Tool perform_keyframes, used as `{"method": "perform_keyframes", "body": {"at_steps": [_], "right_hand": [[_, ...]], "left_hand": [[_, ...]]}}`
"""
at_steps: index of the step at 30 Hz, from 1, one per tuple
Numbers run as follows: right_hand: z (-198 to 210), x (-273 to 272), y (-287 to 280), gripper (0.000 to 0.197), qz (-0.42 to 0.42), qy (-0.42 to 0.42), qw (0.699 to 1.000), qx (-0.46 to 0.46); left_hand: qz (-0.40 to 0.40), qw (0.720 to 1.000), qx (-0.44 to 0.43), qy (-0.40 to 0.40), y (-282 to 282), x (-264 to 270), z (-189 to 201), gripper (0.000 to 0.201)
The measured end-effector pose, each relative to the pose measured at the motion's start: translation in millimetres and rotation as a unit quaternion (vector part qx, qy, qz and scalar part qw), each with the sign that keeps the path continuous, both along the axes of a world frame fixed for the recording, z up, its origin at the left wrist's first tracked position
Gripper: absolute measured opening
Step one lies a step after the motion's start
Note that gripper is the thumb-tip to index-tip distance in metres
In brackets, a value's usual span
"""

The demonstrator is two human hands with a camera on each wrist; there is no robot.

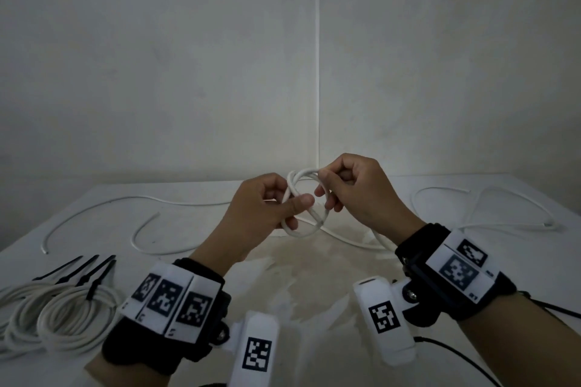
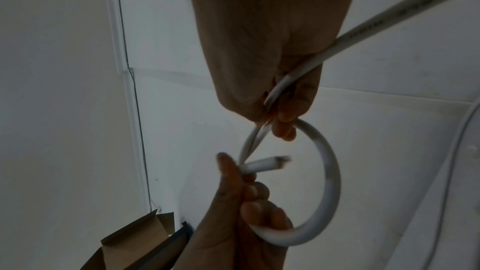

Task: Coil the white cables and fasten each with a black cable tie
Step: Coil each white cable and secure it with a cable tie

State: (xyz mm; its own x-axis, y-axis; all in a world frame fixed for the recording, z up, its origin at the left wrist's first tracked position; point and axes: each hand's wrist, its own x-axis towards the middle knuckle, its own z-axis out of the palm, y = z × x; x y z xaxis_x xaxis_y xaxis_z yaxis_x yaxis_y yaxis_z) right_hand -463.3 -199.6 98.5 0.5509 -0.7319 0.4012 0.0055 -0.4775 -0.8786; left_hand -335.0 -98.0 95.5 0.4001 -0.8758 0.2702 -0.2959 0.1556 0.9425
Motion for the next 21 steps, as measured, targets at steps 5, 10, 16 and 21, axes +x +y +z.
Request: {"method": "perform_keyframes", "body": {"at_steps": [5, 10, 16, 21], "right_hand": [[8, -1, 10, 0.016, 0.065, 0.023, 0.996, 0.053], [11, 1, 12, 0.018, 0.085, 0.049, 0.992, 0.083], [13, 1, 7, 0.018, 0.080, 0.070, 0.990, 0.091], [8, -1, 3, 0.018, 0.070, 0.081, 0.990, 0.091]], "left_hand": [[0.142, 0.980, -0.048, -0.132, -2, 10, -8, 0.019], [0.208, 0.921, -0.078, -0.319, -4, 20, -13, 0.020], [0.245, 0.842, -0.064, -0.477, -3, 22, -17, 0.011], [0.068, 0.974, -0.005, -0.218, -4, 18, -17, 0.012]]}}
